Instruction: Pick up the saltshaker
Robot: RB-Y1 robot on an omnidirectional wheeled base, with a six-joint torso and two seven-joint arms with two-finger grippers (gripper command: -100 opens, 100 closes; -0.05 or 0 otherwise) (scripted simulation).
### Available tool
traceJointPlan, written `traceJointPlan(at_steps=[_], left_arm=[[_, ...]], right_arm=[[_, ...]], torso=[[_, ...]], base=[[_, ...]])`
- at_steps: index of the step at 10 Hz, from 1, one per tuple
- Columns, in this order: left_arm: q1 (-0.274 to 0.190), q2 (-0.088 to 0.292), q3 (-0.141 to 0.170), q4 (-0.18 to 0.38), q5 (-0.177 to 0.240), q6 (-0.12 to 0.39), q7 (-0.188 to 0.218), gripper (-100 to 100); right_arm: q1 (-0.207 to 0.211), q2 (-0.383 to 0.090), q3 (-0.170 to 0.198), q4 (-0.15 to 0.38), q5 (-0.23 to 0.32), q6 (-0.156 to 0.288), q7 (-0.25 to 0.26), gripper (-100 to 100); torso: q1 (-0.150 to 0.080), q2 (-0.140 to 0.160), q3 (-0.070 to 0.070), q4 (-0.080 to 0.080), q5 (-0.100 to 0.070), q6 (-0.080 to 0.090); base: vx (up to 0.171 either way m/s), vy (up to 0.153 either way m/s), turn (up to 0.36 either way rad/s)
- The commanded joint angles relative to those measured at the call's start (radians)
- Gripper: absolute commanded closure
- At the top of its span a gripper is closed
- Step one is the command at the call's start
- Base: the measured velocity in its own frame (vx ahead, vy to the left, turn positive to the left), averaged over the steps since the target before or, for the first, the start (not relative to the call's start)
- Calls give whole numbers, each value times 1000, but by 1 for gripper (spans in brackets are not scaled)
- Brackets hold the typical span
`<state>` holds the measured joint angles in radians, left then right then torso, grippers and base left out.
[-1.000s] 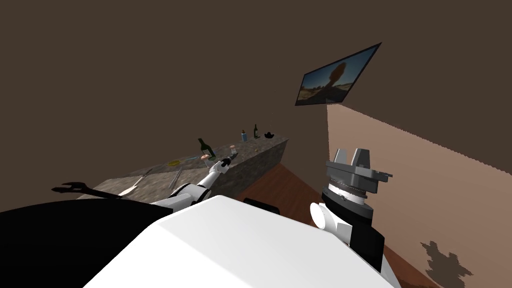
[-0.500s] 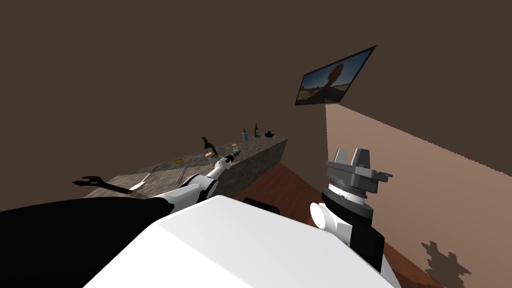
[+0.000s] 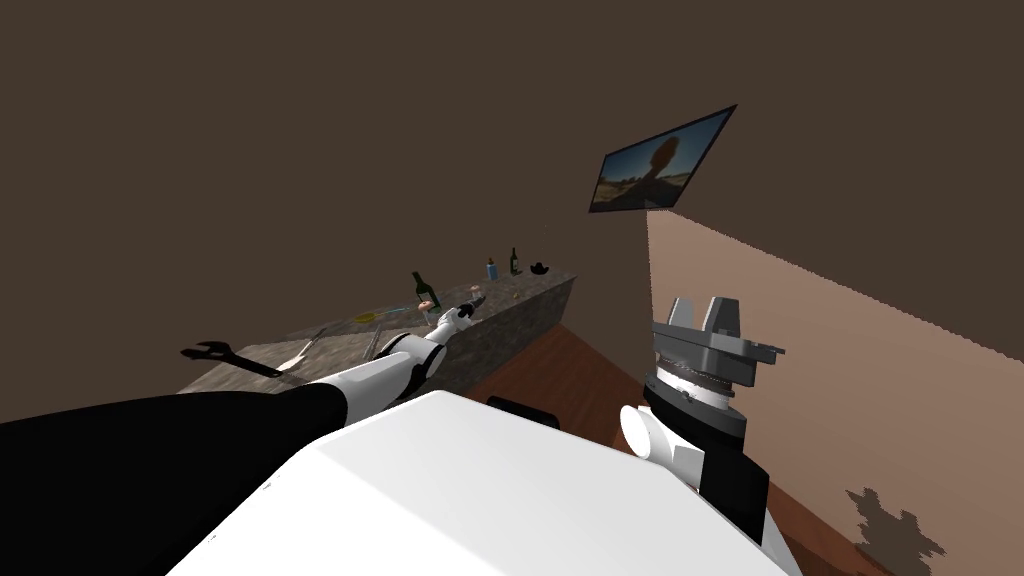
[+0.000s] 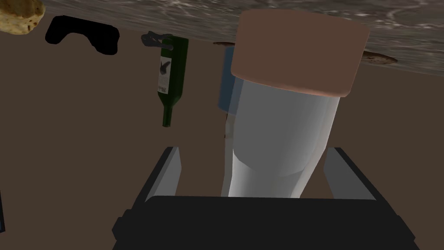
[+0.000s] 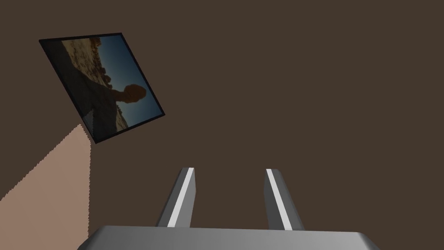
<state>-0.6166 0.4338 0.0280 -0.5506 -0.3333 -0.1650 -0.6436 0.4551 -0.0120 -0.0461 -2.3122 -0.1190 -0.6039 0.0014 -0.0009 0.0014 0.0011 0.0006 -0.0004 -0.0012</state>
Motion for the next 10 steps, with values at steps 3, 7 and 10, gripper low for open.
traceJointPlan(at_steps=[3, 7, 10], left_arm=[[-3, 1, 1, 5, 0, 0, -1, 100], [-3, 0, 0, 5, -1, -1, -2, 0], [105, 23, 2, -105, 6, 14, 31, 100]], right_arm=[[0, 0, 0, 0, 0, 0, 0, 0], [0, 0, 0, 0, 0, 0, 0, 0], [0, 0, 0, 0, 0, 0, 0, 0]], torso=[[0, -1, -1, 0, 0, 1], [1, -1, -1, 0, 1, 0], [1, -9, -6, -2, 1, -1]], base=[[-1, 0, 4], [0, 0, 0], [111, -23, 7]])
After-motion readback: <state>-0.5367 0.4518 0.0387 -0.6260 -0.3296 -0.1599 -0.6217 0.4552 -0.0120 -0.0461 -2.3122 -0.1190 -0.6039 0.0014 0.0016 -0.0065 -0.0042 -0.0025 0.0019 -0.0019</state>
